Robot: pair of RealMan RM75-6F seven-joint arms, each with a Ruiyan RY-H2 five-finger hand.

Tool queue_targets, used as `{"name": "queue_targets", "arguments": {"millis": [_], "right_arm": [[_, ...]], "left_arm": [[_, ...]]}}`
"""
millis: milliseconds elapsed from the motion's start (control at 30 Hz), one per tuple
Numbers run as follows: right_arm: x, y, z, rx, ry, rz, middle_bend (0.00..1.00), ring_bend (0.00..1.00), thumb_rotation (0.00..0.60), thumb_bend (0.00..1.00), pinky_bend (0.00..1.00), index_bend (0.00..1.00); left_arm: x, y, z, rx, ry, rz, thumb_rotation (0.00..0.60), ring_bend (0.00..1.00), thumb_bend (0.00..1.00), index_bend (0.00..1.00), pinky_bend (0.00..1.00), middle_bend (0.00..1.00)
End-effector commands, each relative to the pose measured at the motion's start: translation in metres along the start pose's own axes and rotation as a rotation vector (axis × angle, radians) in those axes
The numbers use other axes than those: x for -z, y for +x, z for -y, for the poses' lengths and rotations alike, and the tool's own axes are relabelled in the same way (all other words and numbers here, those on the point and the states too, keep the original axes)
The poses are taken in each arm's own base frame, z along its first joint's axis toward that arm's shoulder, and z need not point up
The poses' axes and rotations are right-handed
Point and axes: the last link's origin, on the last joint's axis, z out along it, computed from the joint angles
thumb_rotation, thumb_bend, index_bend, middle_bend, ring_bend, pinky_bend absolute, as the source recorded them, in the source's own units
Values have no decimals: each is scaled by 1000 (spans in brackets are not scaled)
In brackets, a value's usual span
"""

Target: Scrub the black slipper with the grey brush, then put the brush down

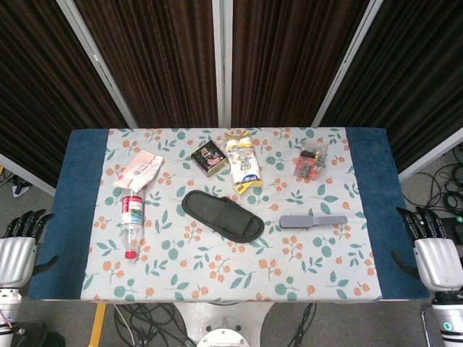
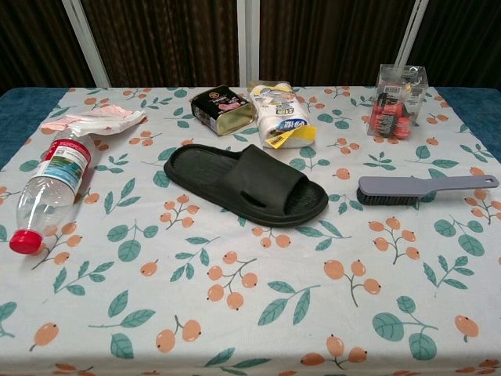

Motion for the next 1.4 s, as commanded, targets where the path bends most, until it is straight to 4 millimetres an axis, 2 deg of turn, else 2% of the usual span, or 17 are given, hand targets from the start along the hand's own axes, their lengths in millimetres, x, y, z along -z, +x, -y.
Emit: {"name": "queue_targets", "arguments": {"millis": [33, 233, 333, 467, 567, 800, 967, 1233, 1400], "right_arm": [[0, 0, 1, -1, 3, 0, 136, 0, 600, 182, 32, 19], [-2, -3, 2, 0, 11, 9, 142, 0, 600, 183, 35, 19], [-13, -7, 7, 4, 33, 21, 160, 5, 600, 180, 61, 18], [-39, -23, 14, 48, 50, 89, 180, 23, 600, 133, 105, 19], [-67, -45, 24, 56, 70, 193, 186, 31, 600, 120, 119, 31], [-118, -91, 44, 90, 108, 324, 286, 144, 600, 121, 232, 224], [-141, -113, 57, 110, 129, 395, 320, 163, 600, 123, 252, 270], [-156, -126, 71, 128, 158, 433, 386, 239, 600, 133, 317, 348], [-156, -129, 70, 115, 152, 468, 469, 337, 600, 152, 430, 437]], "left_arm": [[0, -1, 0, -1, 0, 4, 600, 141, 59, 238, 179, 244], [-1, -2, 0, 0, -2, 8, 600, 141, 59, 237, 179, 244], [-1, -4, 0, 5, -5, 10, 600, 141, 59, 237, 179, 244], [-1, -5, -1, 11, -10, 7, 600, 141, 58, 237, 179, 244], [0, -6, 0, 12, -9, 6, 600, 141, 58, 237, 179, 244], [2, -7, 3, 18, -4, 9, 600, 141, 59, 237, 179, 244], [1, -8, 4, 20, -1, 12, 600, 141, 59, 237, 179, 244], [4, -10, 9, 19, 16, 19, 600, 141, 59, 237, 179, 244], [4, -11, 9, 18, 21, 20, 600, 141, 59, 237, 179, 244]]}}
